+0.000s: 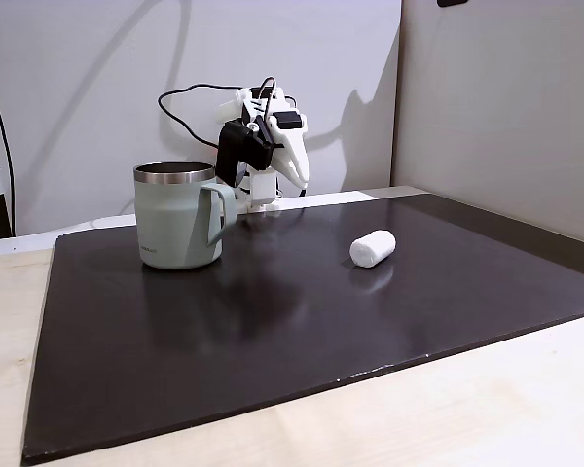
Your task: Grasp a gauze and put it in the cup.
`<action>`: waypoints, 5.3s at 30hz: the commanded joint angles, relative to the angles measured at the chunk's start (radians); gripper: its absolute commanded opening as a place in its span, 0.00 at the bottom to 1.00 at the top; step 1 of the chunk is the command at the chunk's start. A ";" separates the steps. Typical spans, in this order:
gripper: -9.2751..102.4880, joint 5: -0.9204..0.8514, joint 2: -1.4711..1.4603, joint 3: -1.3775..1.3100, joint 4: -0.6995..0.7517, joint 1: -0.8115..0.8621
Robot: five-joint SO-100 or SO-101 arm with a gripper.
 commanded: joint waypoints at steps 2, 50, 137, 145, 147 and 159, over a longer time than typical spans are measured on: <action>0.08 0.063 0.009 -0.008 0.005 0.002; 0.28 -0.258 -1.358 -1.224 0.371 -0.206; 0.08 -0.640 -1.095 -1.497 0.778 0.667; 0.08 -0.660 -1.166 -1.413 0.669 0.707; 0.08 -0.646 -1.192 -1.413 0.653 0.693; 0.08 -0.597 -1.341 -1.410 0.594 0.624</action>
